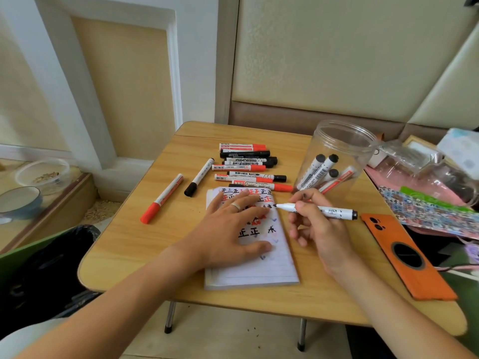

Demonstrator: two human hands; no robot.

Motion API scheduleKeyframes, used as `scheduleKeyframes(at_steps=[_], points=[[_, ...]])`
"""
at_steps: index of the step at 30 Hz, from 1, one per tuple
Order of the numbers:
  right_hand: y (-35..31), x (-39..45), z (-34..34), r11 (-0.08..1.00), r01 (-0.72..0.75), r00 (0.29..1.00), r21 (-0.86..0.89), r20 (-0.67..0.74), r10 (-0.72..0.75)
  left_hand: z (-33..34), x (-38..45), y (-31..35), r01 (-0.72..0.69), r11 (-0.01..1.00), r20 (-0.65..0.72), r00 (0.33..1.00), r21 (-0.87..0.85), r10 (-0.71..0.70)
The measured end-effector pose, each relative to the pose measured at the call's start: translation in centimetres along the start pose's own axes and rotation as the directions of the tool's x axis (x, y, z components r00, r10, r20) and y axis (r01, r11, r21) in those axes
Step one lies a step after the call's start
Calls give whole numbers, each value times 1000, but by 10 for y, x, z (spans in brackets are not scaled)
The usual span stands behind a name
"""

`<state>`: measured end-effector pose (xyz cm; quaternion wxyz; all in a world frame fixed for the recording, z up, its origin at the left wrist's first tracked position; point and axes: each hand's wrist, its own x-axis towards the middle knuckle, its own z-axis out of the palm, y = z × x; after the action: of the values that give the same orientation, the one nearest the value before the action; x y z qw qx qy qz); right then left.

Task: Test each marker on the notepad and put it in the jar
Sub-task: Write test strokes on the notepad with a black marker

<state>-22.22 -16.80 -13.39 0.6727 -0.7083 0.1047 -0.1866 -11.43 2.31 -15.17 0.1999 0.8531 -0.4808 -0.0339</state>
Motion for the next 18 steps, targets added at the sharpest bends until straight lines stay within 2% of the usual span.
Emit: scheduleKeyframes(at_steps=[4,11,15,18], points=[[-6,-3,4,1000,-8,999,17,37,8,-11,-7,-10,26,999,26,999,-39,-25],[-9,-12,36,1000,0,979,-31,206,6,-30,-23,-37,24,998,61,998,-53,-20],[-9,-17,51,985,6,982,-174,186,27,-30,-30,-46,19,995,63,998,-97,-13],[-10,-19,62,976,16,986,-217,164,20,-29,-32,-49,4,995,40,999,-100,0]])
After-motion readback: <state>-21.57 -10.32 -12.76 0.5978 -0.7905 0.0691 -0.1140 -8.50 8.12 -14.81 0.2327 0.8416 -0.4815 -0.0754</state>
